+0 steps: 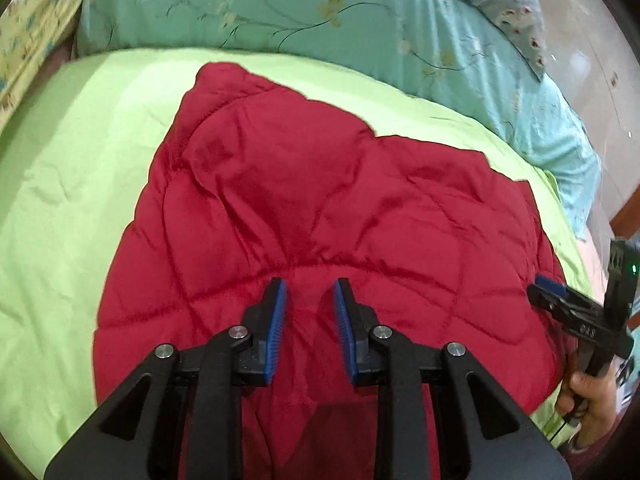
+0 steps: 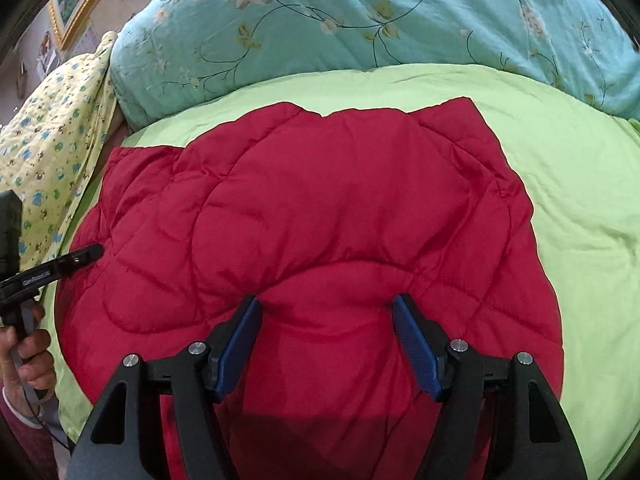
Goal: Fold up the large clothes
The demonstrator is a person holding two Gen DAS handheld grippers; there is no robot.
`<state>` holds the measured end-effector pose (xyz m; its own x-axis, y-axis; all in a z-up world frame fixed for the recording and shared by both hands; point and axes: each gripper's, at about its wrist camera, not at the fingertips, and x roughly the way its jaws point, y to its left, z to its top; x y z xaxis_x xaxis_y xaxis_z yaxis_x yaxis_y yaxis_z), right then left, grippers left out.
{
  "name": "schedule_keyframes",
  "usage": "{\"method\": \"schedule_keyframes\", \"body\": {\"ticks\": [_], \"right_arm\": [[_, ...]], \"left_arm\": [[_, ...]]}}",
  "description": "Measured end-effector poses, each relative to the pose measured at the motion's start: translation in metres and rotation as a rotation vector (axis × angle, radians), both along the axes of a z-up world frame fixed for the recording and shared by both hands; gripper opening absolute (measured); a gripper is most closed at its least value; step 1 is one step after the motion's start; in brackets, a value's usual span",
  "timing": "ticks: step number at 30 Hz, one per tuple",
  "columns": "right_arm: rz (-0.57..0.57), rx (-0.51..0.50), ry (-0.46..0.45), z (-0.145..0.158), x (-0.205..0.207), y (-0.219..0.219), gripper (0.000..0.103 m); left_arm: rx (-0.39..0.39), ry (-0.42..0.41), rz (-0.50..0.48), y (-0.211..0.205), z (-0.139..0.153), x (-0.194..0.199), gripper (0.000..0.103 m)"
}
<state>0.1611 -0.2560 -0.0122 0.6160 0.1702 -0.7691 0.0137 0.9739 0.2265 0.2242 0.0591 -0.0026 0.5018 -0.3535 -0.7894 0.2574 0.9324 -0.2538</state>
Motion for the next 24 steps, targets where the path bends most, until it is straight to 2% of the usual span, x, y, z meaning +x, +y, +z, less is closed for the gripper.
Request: {"method": "schedule_keyframes", "body": {"ticks": [5,15,24], "right_arm": [[-0.009,0.032,-0.003,-0.006,0.001,-0.006,0.07],[-0.021,0.041,-0.026,-0.01,-0.002,-0.007,0.07],[-0.021,0.037,-0.029,-0.01,-0.002,-0.007,0.071]], "left_arm": [[0.007,0.026,0.01,-0.005,-0.014,0.016,0.023],[0.039,0.017,0.012,-0.011,-0.013,0.016,0.023],[0.163,-0.022,0.038,-0.027,-0.006,0.005,0.023]]}}
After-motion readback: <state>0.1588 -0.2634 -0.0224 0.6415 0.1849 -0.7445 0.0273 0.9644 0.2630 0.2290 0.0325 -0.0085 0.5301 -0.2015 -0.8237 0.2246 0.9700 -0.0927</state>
